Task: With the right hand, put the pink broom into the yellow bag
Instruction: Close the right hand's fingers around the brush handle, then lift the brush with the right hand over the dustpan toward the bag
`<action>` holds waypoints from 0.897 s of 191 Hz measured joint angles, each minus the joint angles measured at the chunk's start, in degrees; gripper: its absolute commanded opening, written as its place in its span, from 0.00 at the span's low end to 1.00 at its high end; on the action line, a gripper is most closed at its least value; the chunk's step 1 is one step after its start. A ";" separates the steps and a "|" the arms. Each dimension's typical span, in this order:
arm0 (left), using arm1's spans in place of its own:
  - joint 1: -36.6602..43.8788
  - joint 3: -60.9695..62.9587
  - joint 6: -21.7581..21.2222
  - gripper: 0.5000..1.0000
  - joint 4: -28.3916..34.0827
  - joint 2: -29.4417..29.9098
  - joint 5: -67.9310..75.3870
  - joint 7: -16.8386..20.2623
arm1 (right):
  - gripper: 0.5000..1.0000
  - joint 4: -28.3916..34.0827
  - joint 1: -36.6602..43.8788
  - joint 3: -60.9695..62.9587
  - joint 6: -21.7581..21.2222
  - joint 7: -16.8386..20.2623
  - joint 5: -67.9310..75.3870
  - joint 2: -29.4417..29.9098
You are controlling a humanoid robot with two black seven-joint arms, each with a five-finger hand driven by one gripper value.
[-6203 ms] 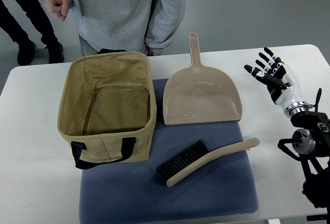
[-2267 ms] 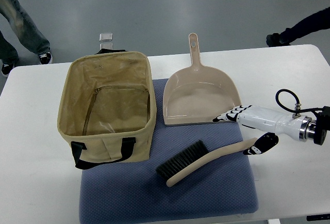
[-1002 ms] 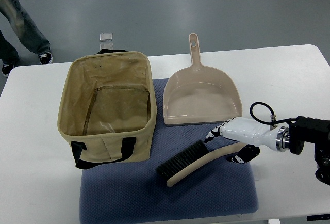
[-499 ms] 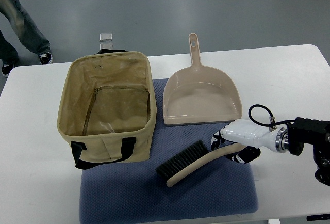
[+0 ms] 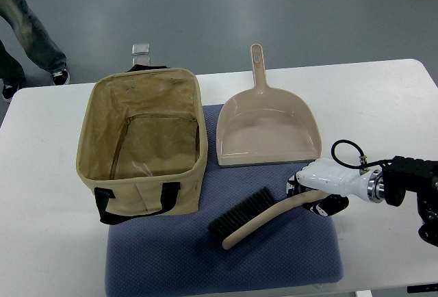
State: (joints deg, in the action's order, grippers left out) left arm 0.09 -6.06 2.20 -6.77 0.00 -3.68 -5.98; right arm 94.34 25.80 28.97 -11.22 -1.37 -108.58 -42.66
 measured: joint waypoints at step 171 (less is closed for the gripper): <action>0.00 0.00 0.00 1.00 0.00 0.00 0.00 0.00 | 0.00 -0.52 5.62 9.70 9.72 -2.32 0.85 -8.32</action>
State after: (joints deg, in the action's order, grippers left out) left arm 0.09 -6.06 2.20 -6.77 0.00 -3.68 -5.98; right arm 93.82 31.43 38.67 -1.50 -3.69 -107.73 -50.98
